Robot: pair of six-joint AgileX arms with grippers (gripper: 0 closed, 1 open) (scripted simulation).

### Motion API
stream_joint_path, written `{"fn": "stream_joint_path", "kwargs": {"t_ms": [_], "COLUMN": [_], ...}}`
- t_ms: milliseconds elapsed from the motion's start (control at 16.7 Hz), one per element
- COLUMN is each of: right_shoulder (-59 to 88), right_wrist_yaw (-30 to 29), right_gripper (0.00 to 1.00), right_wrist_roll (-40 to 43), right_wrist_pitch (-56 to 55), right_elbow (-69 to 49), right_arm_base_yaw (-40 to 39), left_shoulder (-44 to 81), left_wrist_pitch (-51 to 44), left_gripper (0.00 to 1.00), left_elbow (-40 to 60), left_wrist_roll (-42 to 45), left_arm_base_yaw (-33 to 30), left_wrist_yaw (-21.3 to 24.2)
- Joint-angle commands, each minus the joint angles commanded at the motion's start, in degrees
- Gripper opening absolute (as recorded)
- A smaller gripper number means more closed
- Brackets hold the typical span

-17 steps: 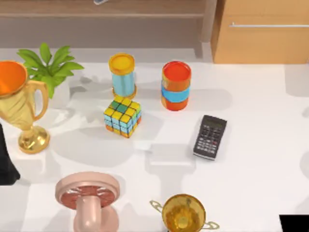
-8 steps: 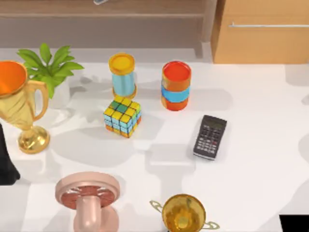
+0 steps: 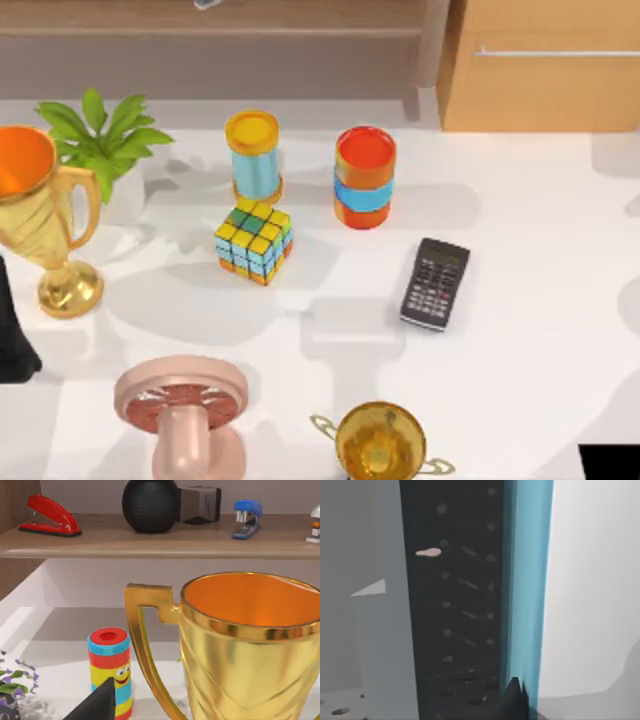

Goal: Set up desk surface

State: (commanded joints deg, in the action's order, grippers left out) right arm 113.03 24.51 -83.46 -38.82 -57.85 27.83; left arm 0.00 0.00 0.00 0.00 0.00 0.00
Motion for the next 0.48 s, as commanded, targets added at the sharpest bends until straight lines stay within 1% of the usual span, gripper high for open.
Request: {"fn": "stream_joint_path", "kwargs": {"t_ms": [420, 480], "right_shoulder": [0.0, 0.0], "right_wrist_yaw": [0.0, 0.0], "right_gripper": [0.98, 1.0], "right_wrist_roll": [0.0, 0.0], "right_wrist_pitch": [0.0, 0.0], "right_elbow": [0.0, 0.0], "right_arm_base_yaw": [0.0, 0.0], "left_shoulder": [0.0, 0.0], "left_wrist_pitch": [0.0, 0.0], "left_gripper": [1.0, 1.0], "left_elbow": [0.0, 0.0], "left_wrist_roll": [0.0, 0.0], "left_arm_base_yaw": [0.0, 0.0], "left_wrist_yaw": [0.0, 0.0]}}
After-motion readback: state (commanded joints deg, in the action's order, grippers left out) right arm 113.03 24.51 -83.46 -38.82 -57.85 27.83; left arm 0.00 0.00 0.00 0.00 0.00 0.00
